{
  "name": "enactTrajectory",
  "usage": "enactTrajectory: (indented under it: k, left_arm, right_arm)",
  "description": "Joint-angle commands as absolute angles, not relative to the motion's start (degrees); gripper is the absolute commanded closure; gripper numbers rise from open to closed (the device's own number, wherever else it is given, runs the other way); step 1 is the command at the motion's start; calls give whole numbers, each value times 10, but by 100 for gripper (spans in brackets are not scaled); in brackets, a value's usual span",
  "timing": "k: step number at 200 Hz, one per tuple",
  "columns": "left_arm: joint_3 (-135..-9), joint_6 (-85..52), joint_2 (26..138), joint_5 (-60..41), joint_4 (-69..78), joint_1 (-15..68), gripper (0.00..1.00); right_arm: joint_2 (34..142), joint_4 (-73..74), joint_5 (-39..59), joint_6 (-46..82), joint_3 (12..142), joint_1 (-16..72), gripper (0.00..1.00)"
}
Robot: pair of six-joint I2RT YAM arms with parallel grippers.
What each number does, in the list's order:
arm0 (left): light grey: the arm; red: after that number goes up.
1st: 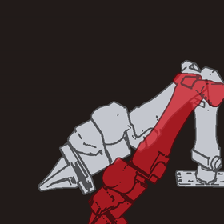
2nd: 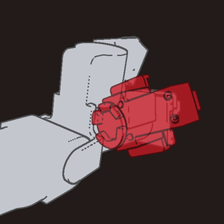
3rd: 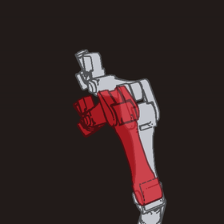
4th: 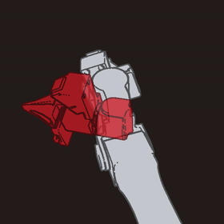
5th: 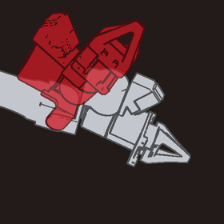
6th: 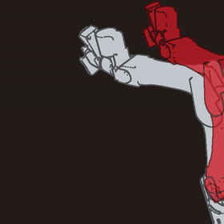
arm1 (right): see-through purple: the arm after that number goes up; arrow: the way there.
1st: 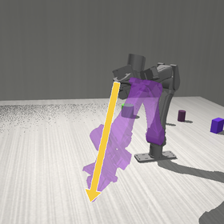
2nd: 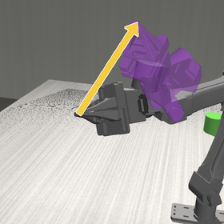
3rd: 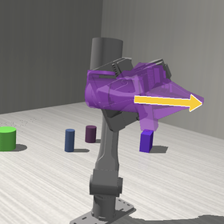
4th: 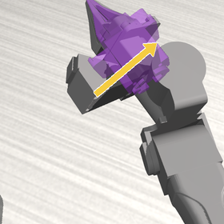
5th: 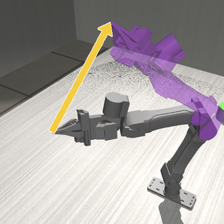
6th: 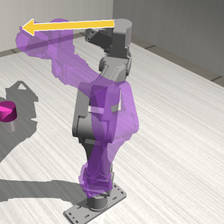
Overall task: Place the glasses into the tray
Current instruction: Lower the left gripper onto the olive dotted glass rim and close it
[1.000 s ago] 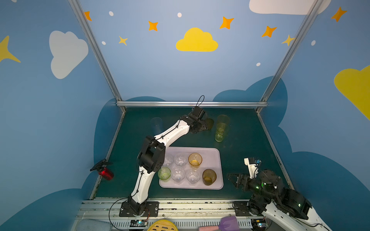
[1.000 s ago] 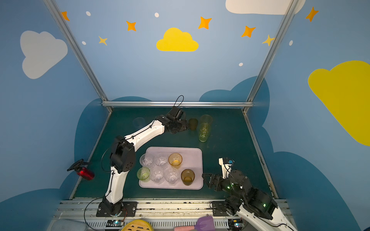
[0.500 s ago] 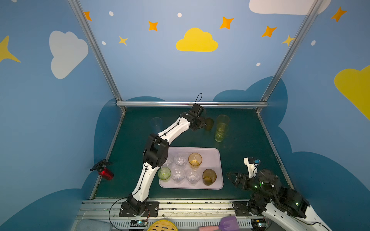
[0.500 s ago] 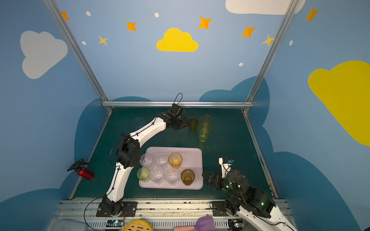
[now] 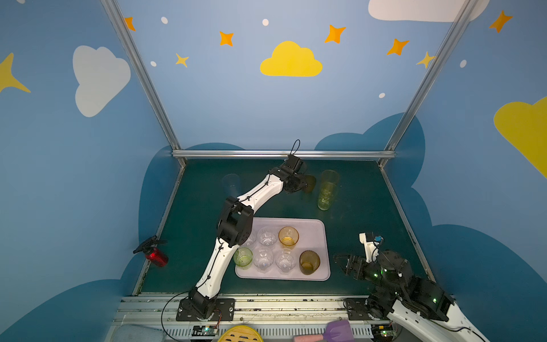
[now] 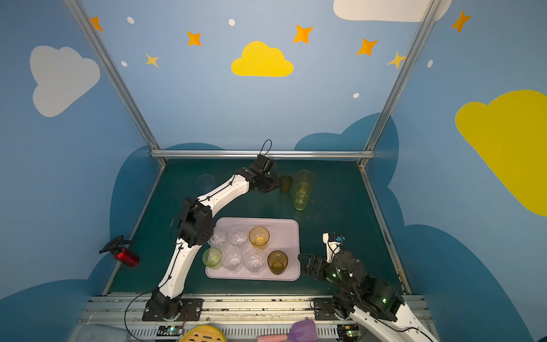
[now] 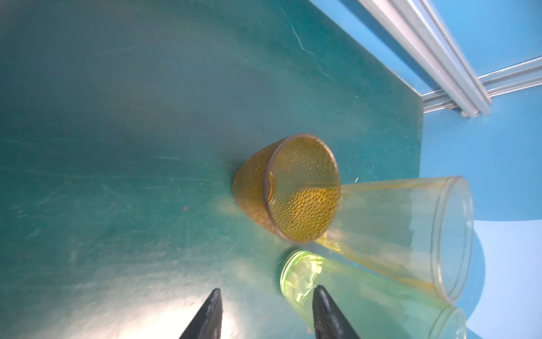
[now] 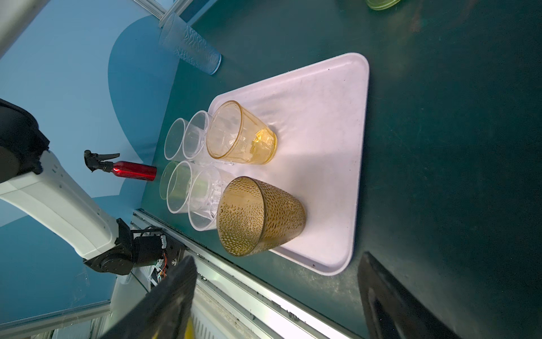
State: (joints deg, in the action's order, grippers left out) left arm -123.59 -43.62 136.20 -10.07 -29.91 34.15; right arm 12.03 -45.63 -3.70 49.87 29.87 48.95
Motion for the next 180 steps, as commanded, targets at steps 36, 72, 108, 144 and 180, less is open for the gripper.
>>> enactTrajectory:
  k: [36,72,108,144,180]
  left_arm:
    - [-1302,-470,1411,-93,-297,340,53]
    - [-1331,-475,1431,-78,-300,340,55]
    - [-1382,-475,1466,-69,-331,337,56]
    - [-1393,-480,1482,-67,-332,332,60]
    - [-1398,-480,1493,-58,-331,328,61]
  right_arm:
    - [116,-460,-51,508,295,488,15]
    - [106,-469,-58,512,294,488,15]
    - [105,-472,-60,516,294,488,15]
    - [105,-472,-62,518,292,488,15]
    - [105,-474,-66,522,291,488,15]
